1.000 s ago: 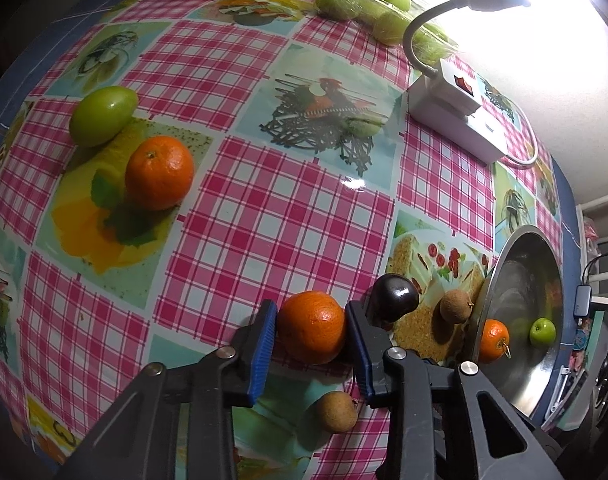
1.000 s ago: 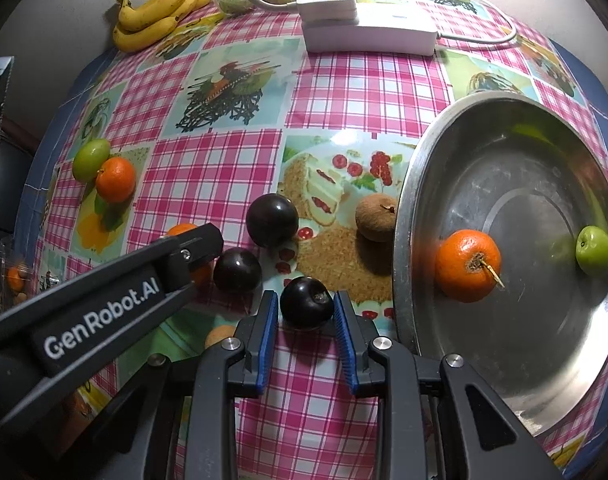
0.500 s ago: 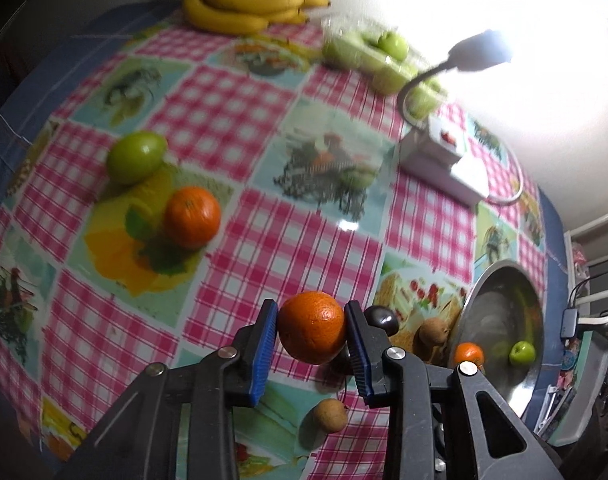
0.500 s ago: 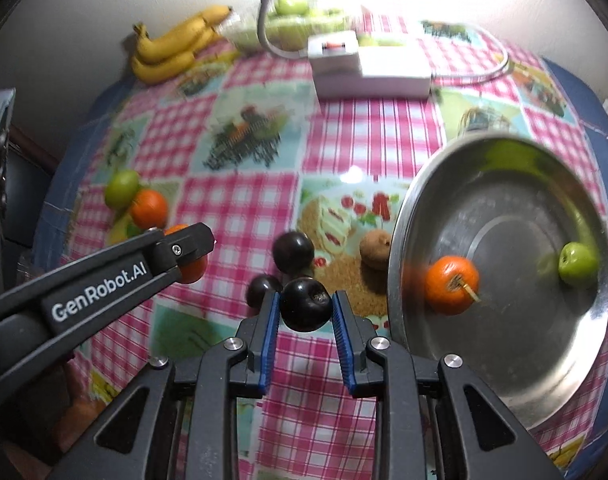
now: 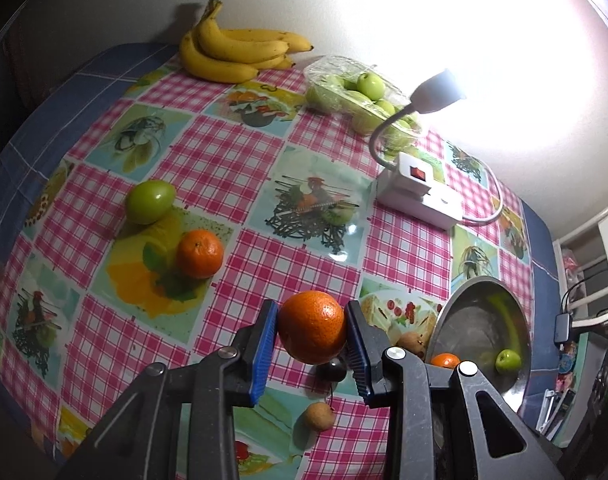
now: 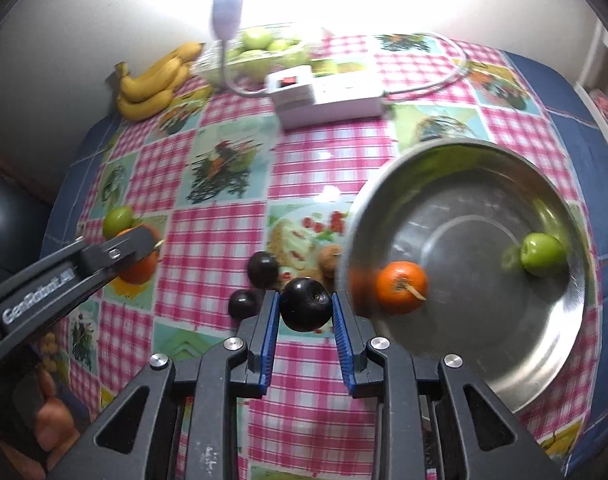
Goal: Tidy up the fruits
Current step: 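Carry the plum and the orange over the steel bowl with both grippers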
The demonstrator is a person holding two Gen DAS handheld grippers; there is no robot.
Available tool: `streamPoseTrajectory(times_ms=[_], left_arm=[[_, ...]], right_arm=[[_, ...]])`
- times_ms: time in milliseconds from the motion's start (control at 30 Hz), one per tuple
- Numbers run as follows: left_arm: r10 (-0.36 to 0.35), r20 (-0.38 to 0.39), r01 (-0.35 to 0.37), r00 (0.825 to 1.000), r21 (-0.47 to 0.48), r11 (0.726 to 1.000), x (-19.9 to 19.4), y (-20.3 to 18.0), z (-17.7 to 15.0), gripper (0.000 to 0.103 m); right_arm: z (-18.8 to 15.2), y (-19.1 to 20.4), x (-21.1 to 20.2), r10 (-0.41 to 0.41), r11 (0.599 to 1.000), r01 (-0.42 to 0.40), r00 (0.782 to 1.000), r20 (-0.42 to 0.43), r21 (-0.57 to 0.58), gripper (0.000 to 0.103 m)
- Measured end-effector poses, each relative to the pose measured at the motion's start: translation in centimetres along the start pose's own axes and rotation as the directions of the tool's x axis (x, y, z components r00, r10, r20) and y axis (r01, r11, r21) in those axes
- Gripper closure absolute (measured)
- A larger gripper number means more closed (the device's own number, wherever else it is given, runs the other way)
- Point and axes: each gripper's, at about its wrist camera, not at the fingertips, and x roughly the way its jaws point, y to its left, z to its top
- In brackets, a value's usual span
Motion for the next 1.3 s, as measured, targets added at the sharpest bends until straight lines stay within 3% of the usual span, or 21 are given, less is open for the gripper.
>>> streamPoseTrajectory(times_ms=[333, 800, 1000, 1300], left_arm=[[-0.020, -0.016, 0.023, 1.000, 0.185, 0.983, 0.1, -5.9, -2.3, 0.067], [-0.039, -0.070, 0.067, 0.997, 0.461, 0.885, 1.1, -14.1, -8.1, 0.067], [-0.037, -0.077, 0.072, 0.996, 0.520, 0.851, 1.6, -15.8, -9.6, 0.067], [-0.035, -0.097, 0.083, 0.995, 0.554, 0.828, 2.9, -16.8, -10.7, 0.067]], right_arm=[[0.2, -5.8, -0.9, -0.062, 0.986, 0.060, 0.998, 0.007, 0.153, 0.075], [-0.5, -12.0, -4.3, -0.179, 0.941, 0.155, 0.982, 0.054, 0.300, 0.075], [-1.3, -13.4, -6.1, -0.212, 0.927, 0.174, 0.974, 0.081, 0.331, 0.075], [-1.8, -14.9, -5.1, -0.204, 0.916, 0.176, 0.978, 0.040, 0.360, 0.075]])
